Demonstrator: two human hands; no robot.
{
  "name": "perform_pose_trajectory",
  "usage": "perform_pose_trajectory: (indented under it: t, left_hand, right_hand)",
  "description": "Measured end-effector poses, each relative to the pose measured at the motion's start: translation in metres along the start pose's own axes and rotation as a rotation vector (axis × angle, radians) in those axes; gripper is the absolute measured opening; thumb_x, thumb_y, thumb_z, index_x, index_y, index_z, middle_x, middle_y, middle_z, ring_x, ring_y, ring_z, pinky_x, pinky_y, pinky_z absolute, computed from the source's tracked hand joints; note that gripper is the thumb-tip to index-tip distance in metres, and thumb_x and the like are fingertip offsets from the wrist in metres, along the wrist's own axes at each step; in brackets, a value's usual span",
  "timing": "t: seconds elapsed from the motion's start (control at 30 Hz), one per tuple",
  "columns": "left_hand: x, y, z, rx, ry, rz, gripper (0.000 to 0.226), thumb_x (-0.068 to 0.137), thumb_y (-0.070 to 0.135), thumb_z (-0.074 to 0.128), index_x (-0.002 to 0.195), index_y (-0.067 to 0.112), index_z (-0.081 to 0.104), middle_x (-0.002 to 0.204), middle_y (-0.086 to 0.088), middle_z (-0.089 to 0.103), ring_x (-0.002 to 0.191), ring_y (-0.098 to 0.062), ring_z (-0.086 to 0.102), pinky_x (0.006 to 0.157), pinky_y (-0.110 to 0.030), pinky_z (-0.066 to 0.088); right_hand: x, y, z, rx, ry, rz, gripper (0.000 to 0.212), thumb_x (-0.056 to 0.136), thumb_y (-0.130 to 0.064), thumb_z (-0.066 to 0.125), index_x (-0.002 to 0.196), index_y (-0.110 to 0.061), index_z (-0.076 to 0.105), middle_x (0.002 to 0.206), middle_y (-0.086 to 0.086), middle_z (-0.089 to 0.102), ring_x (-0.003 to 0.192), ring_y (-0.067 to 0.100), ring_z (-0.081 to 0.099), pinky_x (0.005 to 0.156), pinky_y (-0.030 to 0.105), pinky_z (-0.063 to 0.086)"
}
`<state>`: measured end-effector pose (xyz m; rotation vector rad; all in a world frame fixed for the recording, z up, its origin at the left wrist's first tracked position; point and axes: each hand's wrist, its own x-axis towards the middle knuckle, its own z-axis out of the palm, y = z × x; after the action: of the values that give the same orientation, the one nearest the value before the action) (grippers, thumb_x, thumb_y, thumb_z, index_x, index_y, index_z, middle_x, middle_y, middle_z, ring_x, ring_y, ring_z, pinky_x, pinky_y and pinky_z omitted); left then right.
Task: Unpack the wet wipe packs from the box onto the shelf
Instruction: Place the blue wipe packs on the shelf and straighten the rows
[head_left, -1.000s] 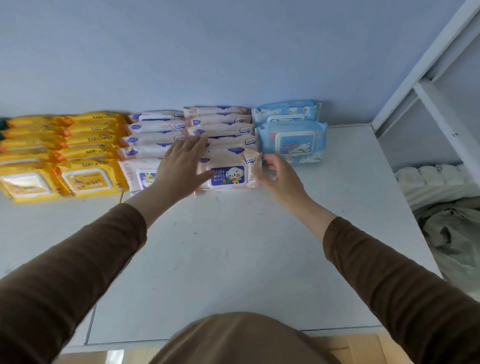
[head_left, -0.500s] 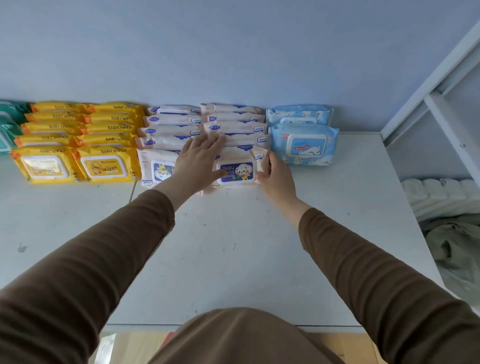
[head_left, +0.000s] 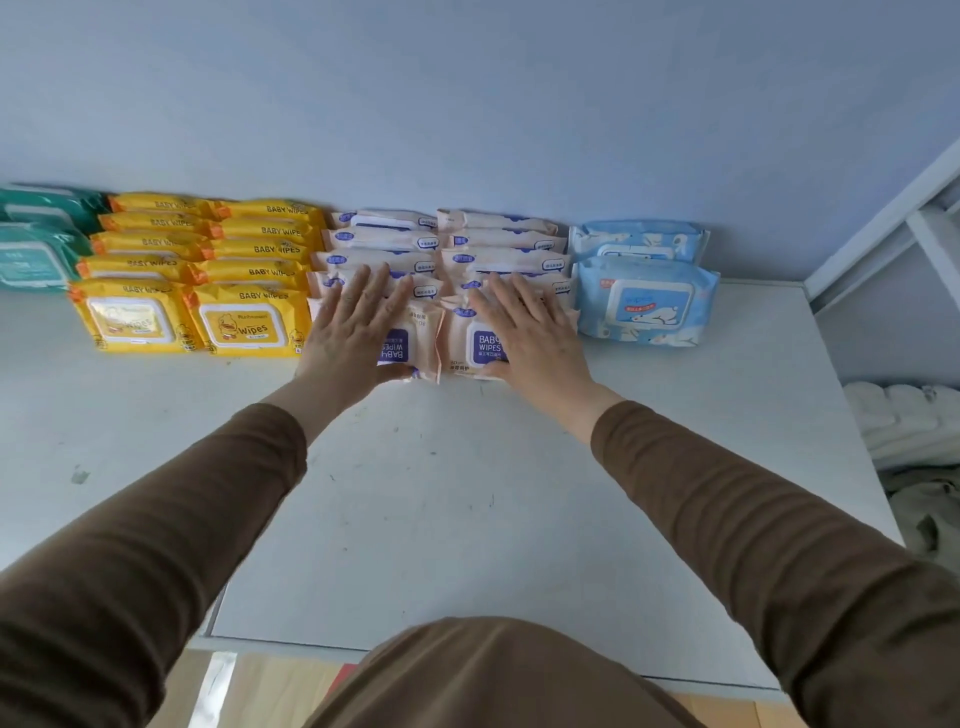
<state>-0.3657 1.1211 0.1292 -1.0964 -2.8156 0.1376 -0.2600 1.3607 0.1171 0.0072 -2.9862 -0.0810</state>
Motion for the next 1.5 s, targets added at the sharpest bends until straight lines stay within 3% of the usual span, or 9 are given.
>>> perform_pose_trajectory:
  t: [0.23,0.33,0.43,0.6,0.8,0.97,1.07,1.2,1.5]
  left_hand:
    - [0.002,-0.001,0.0,-0.058,0.001,-0.014,0.121,0.074,0.07,0.066,0.157,0.028,-0.013,0.166,-0.005,-0.013,0.151,-0.028,-0.014,0.122,-0.049,-0.003]
    - [-0.015,-0.007,-0.004,-0.084,0.081,0.019,0.117,0.078,0.062,0.068,0.159,0.02,-0.005,0.166,-0.006,-0.008,0.152,-0.026,-0.01,0.124,-0.048,0.004]
    - [-0.04,-0.022,0.0,-0.093,0.097,0.075,0.108,0.083,0.049,0.07,0.159,0.02,-0.001,0.166,-0.004,-0.006,0.153,-0.024,-0.008,0.124,-0.046,0.01]
    - [-0.078,-0.082,0.013,-0.132,0.077,0.042,0.099,0.087,0.048,0.066,0.159,0.023,0.003,0.167,-0.001,-0.004,0.153,-0.021,-0.007,0.124,-0.043,0.009]
    - [-0.103,-0.193,0.021,-0.201,0.138,-0.054,0.094,0.088,0.045,0.067,0.159,0.022,0.01,0.166,-0.005,0.002,0.153,-0.026,-0.003,0.123,-0.047,0.013]
    - [-0.093,-0.283,0.029,-0.214,0.095,-0.189,0.103,0.082,0.043,0.074,0.159,0.023,0.007,0.166,-0.009,-0.003,0.152,-0.032,-0.004,0.122,-0.051,0.013]
    - [-0.08,-0.313,0.032,-0.178,0.036,-0.165,0.105,0.082,0.051,0.071,0.159,0.029,0.003,0.166,-0.008,-0.004,0.152,-0.031,-0.004,0.122,-0.05,0.014]
    - [-0.068,-0.335,0.036,-0.14,0.005,-0.046,0.105,0.082,0.06,0.065,0.156,0.038,-0.006,0.166,-0.004,-0.004,0.153,-0.028,-0.006,0.122,-0.047,0.009]
    - [-0.066,-0.334,0.036,-0.168,0.021,-0.033,0.106,0.082,0.054,0.071,0.157,0.036,-0.002,0.166,-0.004,0.003,0.153,-0.028,-0.003,0.123,-0.047,0.007]
  right_hand:
    - [-0.002,-0.005,-0.01,-0.023,0.025,0.011,0.099,0.087,-0.048,0.068,0.16,-0.025,0.006,0.167,0.003,0.007,0.154,0.029,0.003,0.122,0.055,0.011]
    - [-0.006,-0.043,-0.023,-0.083,0.118,-0.236,0.077,0.097,-0.037,0.053,0.159,-0.024,0.01,0.167,0.006,0.007,0.154,0.031,0.004,0.122,0.058,0.006]
    - [-0.01,-0.067,-0.011,-0.16,0.03,-0.398,0.063,0.098,-0.041,0.051,0.155,-0.024,0.031,0.166,0.004,0.017,0.154,0.028,0.007,0.121,0.058,0.005]
    - [-0.001,-0.099,-0.012,0.05,0.104,-0.214,0.047,0.094,-0.038,0.061,0.137,-0.019,0.059,0.15,0.004,0.049,0.142,0.027,0.038,0.122,0.054,0.016]
    - [0.06,-0.218,-0.043,0.641,0.13,0.087,0.059,0.094,-0.03,0.062,0.148,-0.014,0.044,0.155,0.007,0.039,0.14,0.028,0.034,0.115,0.041,0.031]
    - [0.119,-0.27,-0.029,0.509,0.072,0.284,0.076,0.094,-0.029,0.064,0.156,-0.012,0.023,0.163,0.013,0.02,0.151,0.033,0.014,0.121,0.042,0.017]
    - [0.14,-0.283,-0.02,0.297,0.056,0.304,0.08,0.09,-0.031,0.068,0.154,-0.008,0.026,0.159,0.018,0.027,0.149,0.037,0.018,0.123,0.047,0.015]
    - [0.153,-0.295,-0.015,0.121,0.028,0.38,0.084,0.084,-0.043,0.072,0.151,-0.013,0.032,0.154,0.015,0.035,0.139,0.039,0.032,0.118,0.05,0.026]
    - [0.156,-0.297,-0.016,0.093,-0.039,0.415,0.085,0.087,-0.044,0.069,0.154,-0.015,0.026,0.161,0.011,0.026,0.145,0.038,0.024,0.119,0.051,0.022]
